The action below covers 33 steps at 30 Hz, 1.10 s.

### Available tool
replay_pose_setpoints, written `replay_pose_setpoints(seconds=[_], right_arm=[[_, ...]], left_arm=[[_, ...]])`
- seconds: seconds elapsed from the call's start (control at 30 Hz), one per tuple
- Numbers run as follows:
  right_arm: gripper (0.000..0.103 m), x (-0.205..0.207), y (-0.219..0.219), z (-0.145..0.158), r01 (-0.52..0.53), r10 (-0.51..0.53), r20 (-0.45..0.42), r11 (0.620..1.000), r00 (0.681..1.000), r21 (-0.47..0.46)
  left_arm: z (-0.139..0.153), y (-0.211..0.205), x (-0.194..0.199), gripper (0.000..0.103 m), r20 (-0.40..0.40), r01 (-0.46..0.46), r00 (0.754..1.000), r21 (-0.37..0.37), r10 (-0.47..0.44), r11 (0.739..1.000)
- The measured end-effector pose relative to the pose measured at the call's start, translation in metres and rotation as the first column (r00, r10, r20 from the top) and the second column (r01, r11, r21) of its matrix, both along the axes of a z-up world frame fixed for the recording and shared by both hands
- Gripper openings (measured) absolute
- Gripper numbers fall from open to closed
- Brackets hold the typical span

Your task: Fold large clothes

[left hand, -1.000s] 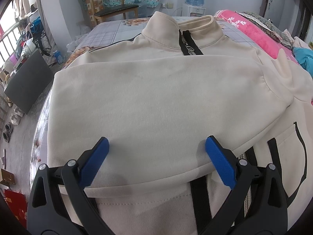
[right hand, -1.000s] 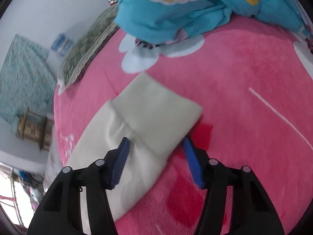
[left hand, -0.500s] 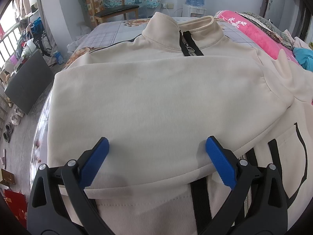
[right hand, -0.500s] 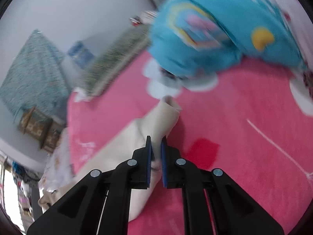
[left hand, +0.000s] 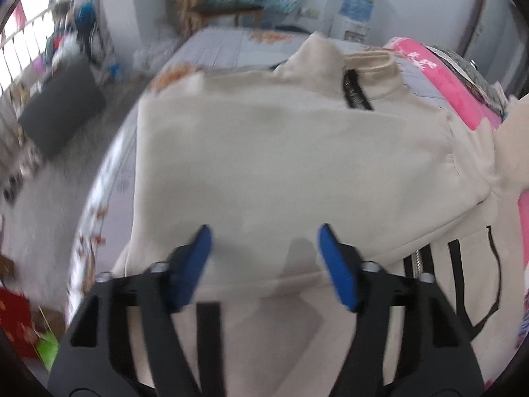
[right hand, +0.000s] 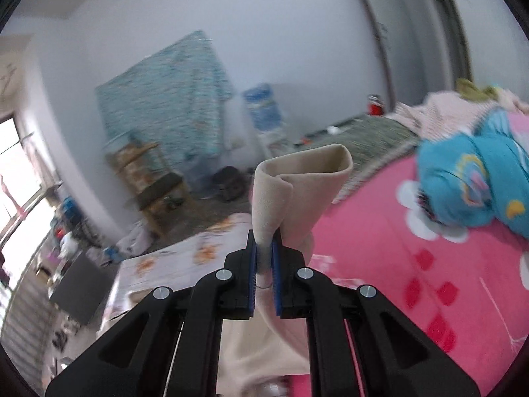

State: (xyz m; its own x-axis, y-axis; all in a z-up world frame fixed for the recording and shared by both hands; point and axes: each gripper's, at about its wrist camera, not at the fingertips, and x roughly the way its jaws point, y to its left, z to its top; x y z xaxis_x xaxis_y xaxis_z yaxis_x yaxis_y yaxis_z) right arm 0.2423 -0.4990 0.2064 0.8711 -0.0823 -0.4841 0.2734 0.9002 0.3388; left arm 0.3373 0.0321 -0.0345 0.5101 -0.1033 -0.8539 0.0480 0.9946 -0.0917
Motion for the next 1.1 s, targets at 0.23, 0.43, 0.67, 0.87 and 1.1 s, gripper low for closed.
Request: replay_pose_setpoints(seconds=[0.23,0.43,0.67,0.87,1.1], right_arm=[[0.008,0.034,0.106,0.020,-0.159,0.159,0.044,0.987,0.986,-0.012],[0.008,0.059,0.200,0.013,-0.292,0.293,0.053,0.956,0.955,-0.022],[0.010,0.076,0.348,-0.039,-0.533,0.533,-0.031,0.842,0.846,-0.086],[0.038,0.083,0.415,-0.123,-0.711,0.679,-0.276,0.703,0.680,-0.021],[0.056,0.078,0.325,-0.131,-0.625,0.587,-0.301,0.780,0.751,-0.039]], left_arm=[[-0.002,0.016,-0.005,0.034,0.006,-0.002,1.000,-0.066,0.002,0.998],[0.009,0.047,-0.018,0.025,0.003,-0.002,1.000,-0.196,0.002,0.981],[0.023,0.081,-0.041,0.025,0.008,0.020,1.000,-0.289,-0.019,0.957],[0.026,0.095,-0.051,0.025,0.014,0.032,0.999,-0.316,-0.029,0.948],[0.030,0.087,-0.032,0.025,0.027,0.051,0.999,-0.313,-0.045,0.948]])
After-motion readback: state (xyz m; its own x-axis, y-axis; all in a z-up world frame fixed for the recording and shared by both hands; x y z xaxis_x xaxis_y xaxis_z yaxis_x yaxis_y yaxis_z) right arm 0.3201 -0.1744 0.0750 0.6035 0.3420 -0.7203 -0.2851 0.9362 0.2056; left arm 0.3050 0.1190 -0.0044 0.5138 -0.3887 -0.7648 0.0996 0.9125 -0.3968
